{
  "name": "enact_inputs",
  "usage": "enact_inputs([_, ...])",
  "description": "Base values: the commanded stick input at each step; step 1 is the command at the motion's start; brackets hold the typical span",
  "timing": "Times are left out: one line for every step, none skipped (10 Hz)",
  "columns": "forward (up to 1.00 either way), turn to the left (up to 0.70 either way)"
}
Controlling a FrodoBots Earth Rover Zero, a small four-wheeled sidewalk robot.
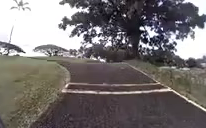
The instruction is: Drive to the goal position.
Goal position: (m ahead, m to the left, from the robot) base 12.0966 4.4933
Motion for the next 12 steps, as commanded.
enact_inputs([0.85, 0.00])
enact_inputs([0.85, 0.00])
enact_inputs([0.85, 0.00])
enact_inputs([0.85, 0.00])
enact_inputs([0.85, 0.00])
enact_inputs([0.85, 0.00])
enact_inputs([0.85, 0.00])
enact_inputs([0.85, 0.00])
enact_inputs([0.85, 0.00])
enact_inputs([0.85, 0.00])
enact_inputs([0.85, 0.00])
enact_inputs([0.85, 0.06])
